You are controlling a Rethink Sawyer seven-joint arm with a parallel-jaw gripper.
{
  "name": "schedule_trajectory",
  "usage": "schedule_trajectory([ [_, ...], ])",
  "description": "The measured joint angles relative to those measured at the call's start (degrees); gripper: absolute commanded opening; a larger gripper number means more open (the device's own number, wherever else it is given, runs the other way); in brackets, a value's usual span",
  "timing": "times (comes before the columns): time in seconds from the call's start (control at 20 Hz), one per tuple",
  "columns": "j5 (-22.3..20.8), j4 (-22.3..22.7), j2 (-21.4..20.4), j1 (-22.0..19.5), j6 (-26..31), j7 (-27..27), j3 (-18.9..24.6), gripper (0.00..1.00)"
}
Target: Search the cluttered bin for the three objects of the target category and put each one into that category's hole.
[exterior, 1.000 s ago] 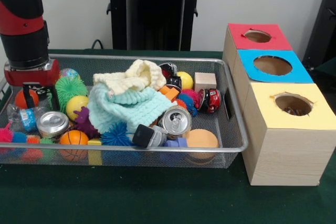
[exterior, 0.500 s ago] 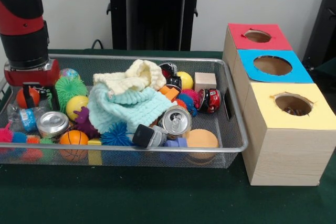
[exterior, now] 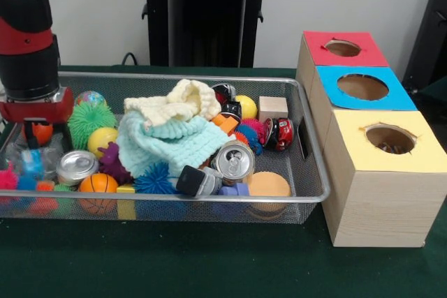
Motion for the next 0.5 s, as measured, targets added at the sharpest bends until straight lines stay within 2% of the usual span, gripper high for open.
schedule_trajectory([
  [0.25,0.0,-4.2,3.0,0.3,3.3,0.0,0.5,1.0],
  [0.5,0.1,-6.1,4.5,0.3,4.7,0.0,0.9,1.0],
])
